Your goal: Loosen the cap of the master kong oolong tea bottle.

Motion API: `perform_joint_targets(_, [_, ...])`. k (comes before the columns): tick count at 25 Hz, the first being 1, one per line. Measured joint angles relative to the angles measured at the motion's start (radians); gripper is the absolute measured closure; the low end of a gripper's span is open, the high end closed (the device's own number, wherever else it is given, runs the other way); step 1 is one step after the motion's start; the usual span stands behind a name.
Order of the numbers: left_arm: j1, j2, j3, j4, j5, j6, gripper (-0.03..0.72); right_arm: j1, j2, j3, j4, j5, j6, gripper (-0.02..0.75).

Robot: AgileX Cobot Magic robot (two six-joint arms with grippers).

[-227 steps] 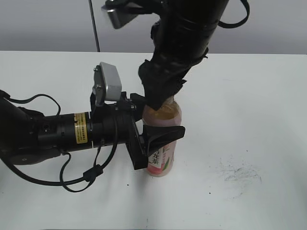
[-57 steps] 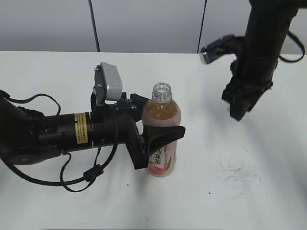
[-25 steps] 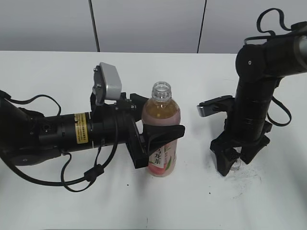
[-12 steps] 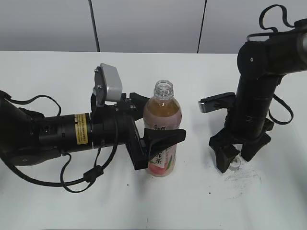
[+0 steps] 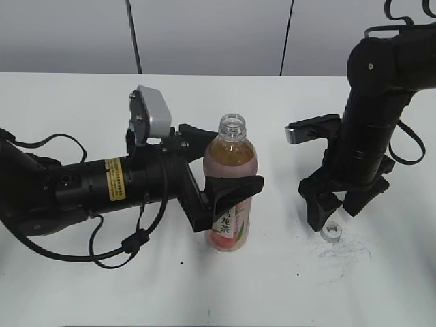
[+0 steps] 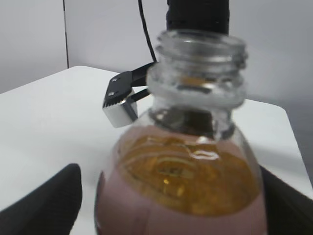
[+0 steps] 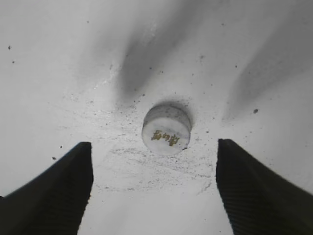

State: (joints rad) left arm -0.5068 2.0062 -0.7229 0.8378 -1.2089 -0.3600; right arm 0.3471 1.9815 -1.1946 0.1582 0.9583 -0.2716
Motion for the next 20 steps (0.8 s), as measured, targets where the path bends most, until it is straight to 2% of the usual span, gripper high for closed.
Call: perform_joint_targets(20, [0.000, -0.171, 0.000, -0.027, -0.001, 0.002, 0.099, 0.000, -0.002, 0.000, -0.003, -0.013, 0.015, 0.150])
